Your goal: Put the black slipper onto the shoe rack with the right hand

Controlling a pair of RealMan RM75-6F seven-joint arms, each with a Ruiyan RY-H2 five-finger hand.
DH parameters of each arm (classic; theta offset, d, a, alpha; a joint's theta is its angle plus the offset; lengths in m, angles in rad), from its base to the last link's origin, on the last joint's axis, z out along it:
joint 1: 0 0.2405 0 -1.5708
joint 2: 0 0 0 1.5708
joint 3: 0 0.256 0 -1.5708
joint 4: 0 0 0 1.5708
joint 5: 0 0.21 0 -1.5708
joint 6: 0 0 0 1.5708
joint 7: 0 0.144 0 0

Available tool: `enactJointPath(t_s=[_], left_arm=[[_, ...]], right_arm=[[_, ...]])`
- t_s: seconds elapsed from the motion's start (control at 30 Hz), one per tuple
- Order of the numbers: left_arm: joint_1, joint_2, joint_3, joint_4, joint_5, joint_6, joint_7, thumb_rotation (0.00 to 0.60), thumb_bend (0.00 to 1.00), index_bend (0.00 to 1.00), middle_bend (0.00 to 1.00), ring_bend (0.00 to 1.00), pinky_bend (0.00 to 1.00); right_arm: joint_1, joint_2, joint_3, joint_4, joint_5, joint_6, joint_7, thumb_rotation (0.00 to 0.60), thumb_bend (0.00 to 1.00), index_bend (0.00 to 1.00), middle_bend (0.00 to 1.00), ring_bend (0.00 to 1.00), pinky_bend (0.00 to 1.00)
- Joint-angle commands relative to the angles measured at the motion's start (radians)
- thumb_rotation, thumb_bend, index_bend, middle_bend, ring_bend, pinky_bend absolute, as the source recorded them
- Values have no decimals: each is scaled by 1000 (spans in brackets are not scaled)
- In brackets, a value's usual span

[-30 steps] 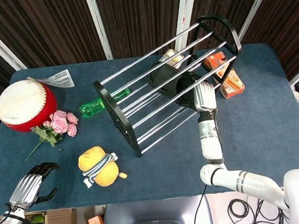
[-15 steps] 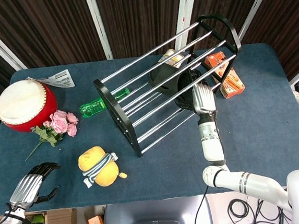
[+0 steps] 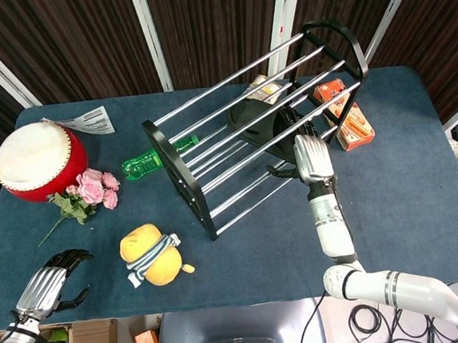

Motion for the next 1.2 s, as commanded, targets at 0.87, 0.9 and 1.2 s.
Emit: enactJointPath(t_s=[0.87,0.9,1.2], left_arm=[[23,11,-4,-21,-5,43,28,600,318,276,212,143,199],[23,12,-4,-22,-5,43,29,600,318,276,212,143,199],[35,8,-14,-47,-30,51,90,600,318,276,212,143,198]], right_arm=[[-559,556,-606,-433,-743,368,175,600,20,106,32,42,190],[-563,559,-609,-428,-745,370,187,600,20,112,32,42,190],[-601,653,-623,-370,-588,267,275,600,20,74,31,42,184]])
